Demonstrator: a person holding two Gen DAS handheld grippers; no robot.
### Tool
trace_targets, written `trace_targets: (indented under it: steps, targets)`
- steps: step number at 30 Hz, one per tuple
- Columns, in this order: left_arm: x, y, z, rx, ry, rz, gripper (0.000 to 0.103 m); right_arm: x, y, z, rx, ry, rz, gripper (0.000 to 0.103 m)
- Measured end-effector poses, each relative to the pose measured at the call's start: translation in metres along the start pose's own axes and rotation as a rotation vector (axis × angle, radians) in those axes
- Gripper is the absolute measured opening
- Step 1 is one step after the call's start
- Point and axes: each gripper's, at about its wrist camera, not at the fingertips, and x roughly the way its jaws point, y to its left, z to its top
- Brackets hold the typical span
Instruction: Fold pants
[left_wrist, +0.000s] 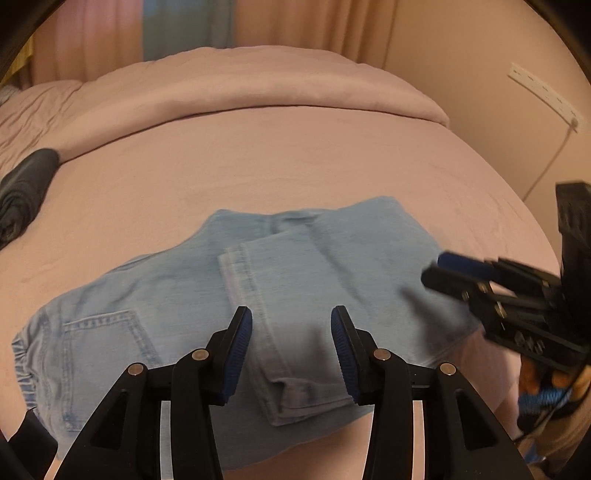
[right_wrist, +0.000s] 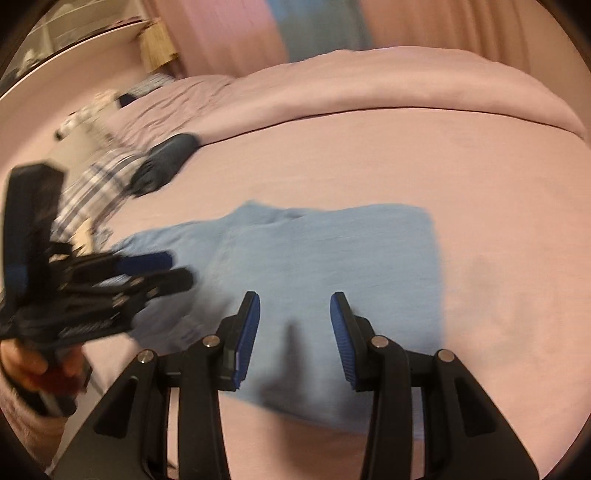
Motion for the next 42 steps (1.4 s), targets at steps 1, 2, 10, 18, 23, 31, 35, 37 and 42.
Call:
trace_targets:
  steps: [1, 2, 10, 18, 23, 31, 35, 37, 42]
  targets:
    - [0.003, -0.004, -0.001, 0.009, 0.004, -0.008, 0.044, 0.000, -0.006, 0.000, 0.004, -0.002, -0.032, 0.040]
    - [0.007, -0.007, -0.002, 0.016, 0.013, -0.015, 0.044, 0.001, -0.013, 0.002, 0.009, -0.001, -0.059, 0.040]
    - [0.049, -0.018, -0.024, 0.070, 0.096, 0.010, 0.044, 0.031, -0.042, -0.011, -0.004, 0.101, -0.153, 0.038]
    - [0.039, -0.010, -0.016, 0.055, 0.098, -0.021, 0.044, 0.012, -0.040, -0.004, 0.009, 0.102, -0.157, 0.038]
    - [0.035, -0.028, 0.021, 0.092, 0.043, -0.064, 0.044, -0.017, -0.042, -0.014, 0.005, 0.039, -0.102, 0.038]
    - [0.107, -0.113, 0.085, 0.218, 0.116, -0.195, 0.044, -0.017, -0.057, -0.045, 0.041, 0.086, -0.078, 0.033]
    - [0.152, -0.129, 0.095, 0.247, 0.222, -0.104, 0.046, -0.013, -0.072, -0.056, 0.139, 0.088, -0.010, 0.033]
    - [0.153, -0.130, 0.098, 0.258, 0.237, -0.114, 0.046, -0.012, -0.077, -0.058, 0.158, 0.083, 0.015, 0.033]
    - [0.145, -0.111, 0.107, 0.194, 0.229, -0.175, 0.046, -0.014, -0.093, -0.059, 0.284, 0.071, 0.106, 0.033]
